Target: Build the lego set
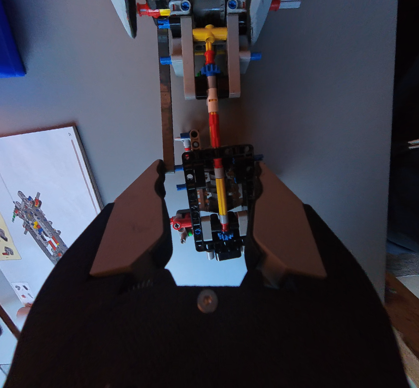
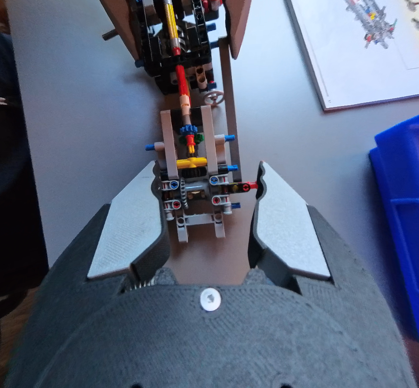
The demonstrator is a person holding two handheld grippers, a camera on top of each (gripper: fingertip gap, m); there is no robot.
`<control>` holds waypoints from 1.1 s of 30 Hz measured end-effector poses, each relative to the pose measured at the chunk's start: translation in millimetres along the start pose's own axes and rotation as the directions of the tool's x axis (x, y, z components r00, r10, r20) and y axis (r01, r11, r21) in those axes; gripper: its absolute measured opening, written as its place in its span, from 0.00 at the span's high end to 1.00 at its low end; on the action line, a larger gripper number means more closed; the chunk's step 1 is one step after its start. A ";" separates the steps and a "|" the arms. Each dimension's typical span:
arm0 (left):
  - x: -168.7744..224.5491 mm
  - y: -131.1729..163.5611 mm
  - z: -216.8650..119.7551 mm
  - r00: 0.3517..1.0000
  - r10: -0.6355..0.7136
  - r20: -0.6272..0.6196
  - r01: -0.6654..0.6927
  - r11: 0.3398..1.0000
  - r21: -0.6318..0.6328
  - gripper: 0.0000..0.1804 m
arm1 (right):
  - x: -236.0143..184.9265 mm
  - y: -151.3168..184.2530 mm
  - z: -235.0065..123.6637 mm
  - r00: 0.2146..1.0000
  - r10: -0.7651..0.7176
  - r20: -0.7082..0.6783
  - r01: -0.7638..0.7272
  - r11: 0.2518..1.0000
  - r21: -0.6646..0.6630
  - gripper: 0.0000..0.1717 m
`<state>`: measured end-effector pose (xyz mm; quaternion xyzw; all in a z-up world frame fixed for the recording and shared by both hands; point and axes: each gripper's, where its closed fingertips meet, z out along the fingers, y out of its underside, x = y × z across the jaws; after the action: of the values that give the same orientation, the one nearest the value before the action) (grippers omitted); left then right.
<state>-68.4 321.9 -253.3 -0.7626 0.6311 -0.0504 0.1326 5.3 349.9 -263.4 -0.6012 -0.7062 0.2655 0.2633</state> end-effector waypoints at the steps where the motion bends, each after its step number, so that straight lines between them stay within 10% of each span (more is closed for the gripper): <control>1: 0.1 -0.7 0.1 1.000 0.004 0.006 -0.004 1.000 0.002 0.57 | -1.1 1.5 1.2 0.999 0.012 0.033 -0.011 1.000 -0.016 0.51; 12: 0.2 -1.6 0.4 1.000 0.015 0.019 -0.015 1.000 0.016 0.57 | 13.8 -6.1 -11.2 0.858 0.212 0.468 -0.198 0.977 -0.078 0.70; 33: -3.3 3.0 3.1 1.000 0.009 -0.010 -0.008 1.000 0.028 0.58 | 33.1 4.7 -4.4 0.796 0.293 0.530 -0.214 0.955 -0.206 0.96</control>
<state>-71.1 325.0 -256.7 -0.7577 0.6343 -0.0625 0.1402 7.1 383.5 -261.7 -0.6038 -0.6812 0.4128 -0.0323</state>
